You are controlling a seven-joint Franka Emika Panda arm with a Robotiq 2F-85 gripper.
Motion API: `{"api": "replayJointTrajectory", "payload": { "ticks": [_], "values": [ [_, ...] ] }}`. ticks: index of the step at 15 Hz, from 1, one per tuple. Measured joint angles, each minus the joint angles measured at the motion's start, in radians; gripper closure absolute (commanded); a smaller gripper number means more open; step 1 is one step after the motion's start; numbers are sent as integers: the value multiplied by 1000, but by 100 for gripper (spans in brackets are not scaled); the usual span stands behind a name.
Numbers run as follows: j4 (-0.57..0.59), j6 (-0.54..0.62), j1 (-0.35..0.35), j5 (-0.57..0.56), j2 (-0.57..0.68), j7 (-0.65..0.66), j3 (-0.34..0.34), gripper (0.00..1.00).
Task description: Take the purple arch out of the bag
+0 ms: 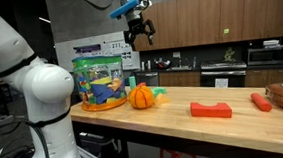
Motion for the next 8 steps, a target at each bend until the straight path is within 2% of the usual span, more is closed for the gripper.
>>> {"api": "replayJointTrajectory", "payload": {
  "ticks": [8],
  "values": [
    [12, -10, 90, -54, -49, 33, 125, 0]
  ]
}}
